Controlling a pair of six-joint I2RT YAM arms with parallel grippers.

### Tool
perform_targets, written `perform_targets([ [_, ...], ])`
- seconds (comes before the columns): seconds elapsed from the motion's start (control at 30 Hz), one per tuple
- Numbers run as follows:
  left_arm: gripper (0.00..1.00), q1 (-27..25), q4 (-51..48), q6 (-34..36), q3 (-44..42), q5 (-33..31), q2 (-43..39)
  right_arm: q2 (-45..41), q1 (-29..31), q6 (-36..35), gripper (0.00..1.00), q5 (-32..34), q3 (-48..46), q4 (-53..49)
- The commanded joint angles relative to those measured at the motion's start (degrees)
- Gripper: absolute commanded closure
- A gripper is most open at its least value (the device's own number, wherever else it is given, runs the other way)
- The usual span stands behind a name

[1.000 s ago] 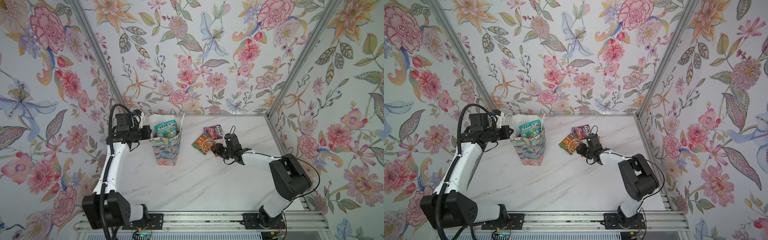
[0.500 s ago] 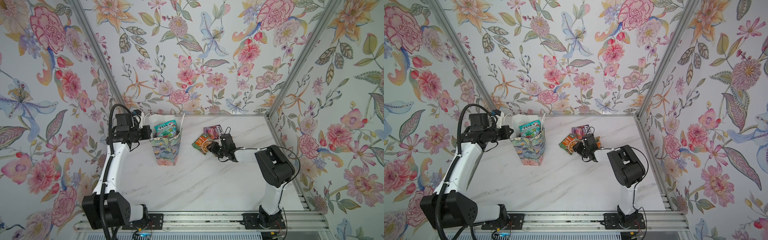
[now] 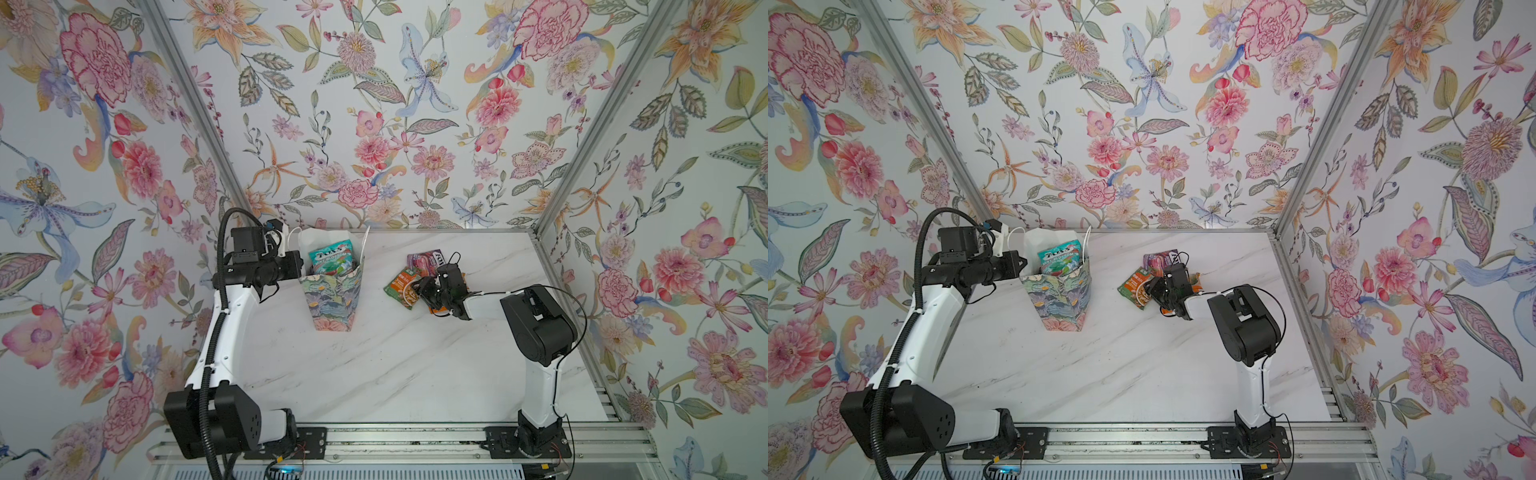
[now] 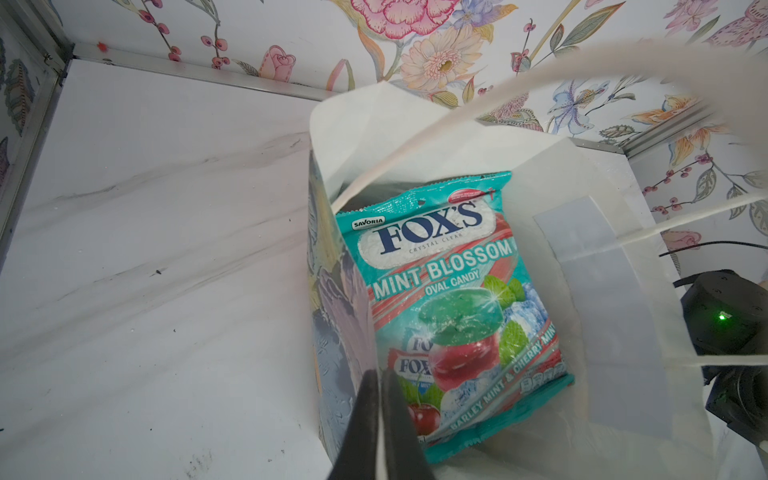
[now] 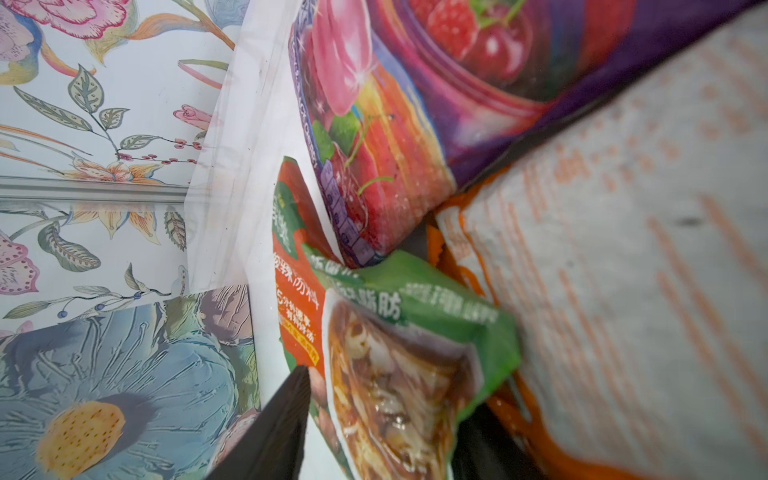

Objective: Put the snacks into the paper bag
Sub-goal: 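Close the right gripper on the green-orange soup packet's edge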

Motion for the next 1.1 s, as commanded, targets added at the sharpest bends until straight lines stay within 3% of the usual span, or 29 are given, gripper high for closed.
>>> perform_targets([
  [0.0, 0.97, -0.3, -1.4, 0.5, -0.4, 0.4, -0.3, 2.2, -0.5, 1.4, 0.49, 2.1, 0.7, 0.1],
  [0.07, 0.97, -0.3, -1.2, 0.5, -0.4, 0.4, -0.2, 2.5, -0.6, 1.6, 0.55, 2.0, 0.8, 0.8],
  [0.23, 0.97, -0.4, -1.2, 0.5, -0.3, 0.4, -0.1, 1.9, -0.7, 1.7, 0.87, 1.8, 0.1, 2.7],
  [0.37, 0.97, -0.3, -1.0, 0.3, -0.4, 0.5, 0.0, -0.3, -0.6, 0.0, 0.99, 1.4, 0.3, 2.1],
  [0.63, 0.97, -0.3, -1.0, 0.5, -0.3, 0.6, -0.1, -9.5, 0.9, -6.5, 1.00, 1.3, 1.3, -4.5],
  [1.07, 0.97, -0.4, -0.8, 0.4, -0.5, 0.6, -0.3, -25.0, 6.8, -20.4, 1.00, 9.0, 9.1, -21.6],
])
